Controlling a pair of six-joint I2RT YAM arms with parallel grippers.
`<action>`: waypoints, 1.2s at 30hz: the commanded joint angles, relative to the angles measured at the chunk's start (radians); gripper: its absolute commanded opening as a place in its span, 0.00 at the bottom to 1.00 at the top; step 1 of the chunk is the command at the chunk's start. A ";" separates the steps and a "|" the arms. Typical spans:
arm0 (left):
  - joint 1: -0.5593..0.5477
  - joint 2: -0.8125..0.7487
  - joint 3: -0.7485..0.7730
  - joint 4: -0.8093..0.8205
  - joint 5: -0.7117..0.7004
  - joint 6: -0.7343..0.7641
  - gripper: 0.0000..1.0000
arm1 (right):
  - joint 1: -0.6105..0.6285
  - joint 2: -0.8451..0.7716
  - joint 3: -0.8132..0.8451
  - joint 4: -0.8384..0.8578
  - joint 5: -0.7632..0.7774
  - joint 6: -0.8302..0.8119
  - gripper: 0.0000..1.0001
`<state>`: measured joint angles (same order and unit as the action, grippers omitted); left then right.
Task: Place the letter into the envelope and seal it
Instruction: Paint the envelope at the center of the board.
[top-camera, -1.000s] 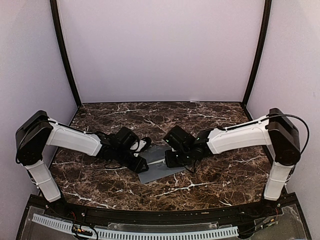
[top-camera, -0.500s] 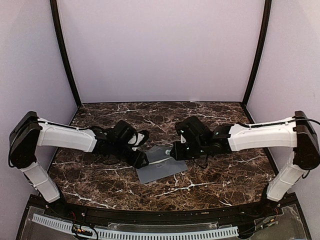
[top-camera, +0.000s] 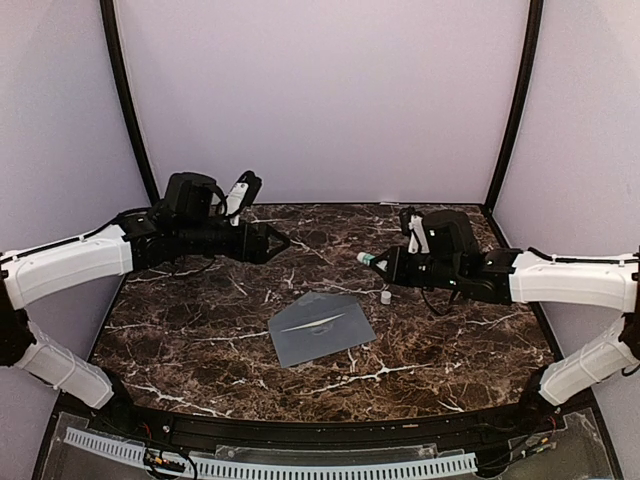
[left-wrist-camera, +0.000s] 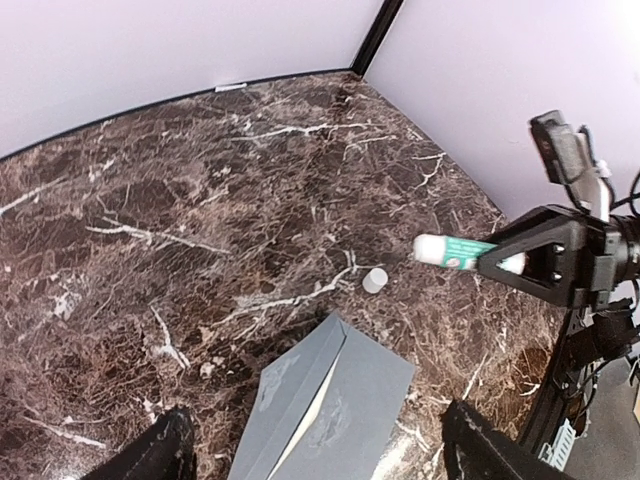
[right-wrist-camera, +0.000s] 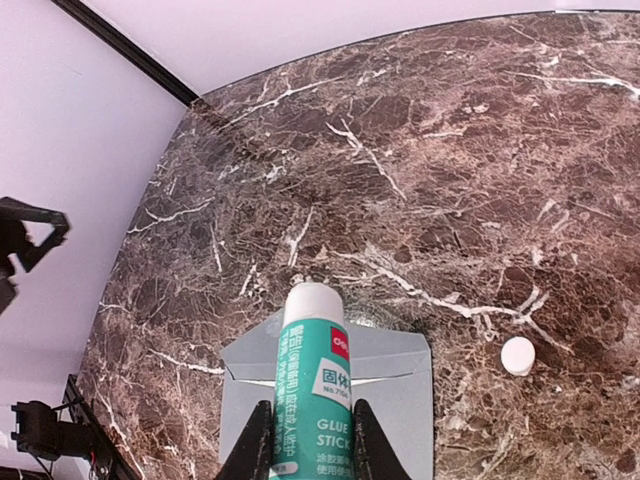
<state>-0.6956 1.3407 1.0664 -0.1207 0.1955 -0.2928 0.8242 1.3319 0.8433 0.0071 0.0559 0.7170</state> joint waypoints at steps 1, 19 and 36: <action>0.058 0.112 -0.007 0.062 0.164 -0.074 0.83 | -0.013 0.003 -0.022 0.155 -0.024 -0.016 0.01; 0.080 0.549 0.101 0.180 0.353 -0.075 0.70 | -0.012 0.000 -0.067 0.221 -0.051 0.001 0.01; 0.080 0.632 0.109 0.196 0.426 -0.074 0.34 | -0.016 0.031 -0.055 0.228 -0.077 -0.003 0.01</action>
<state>-0.6197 1.9728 1.1568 0.0559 0.5850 -0.3733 0.8173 1.3579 0.7853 0.1879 -0.0116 0.7158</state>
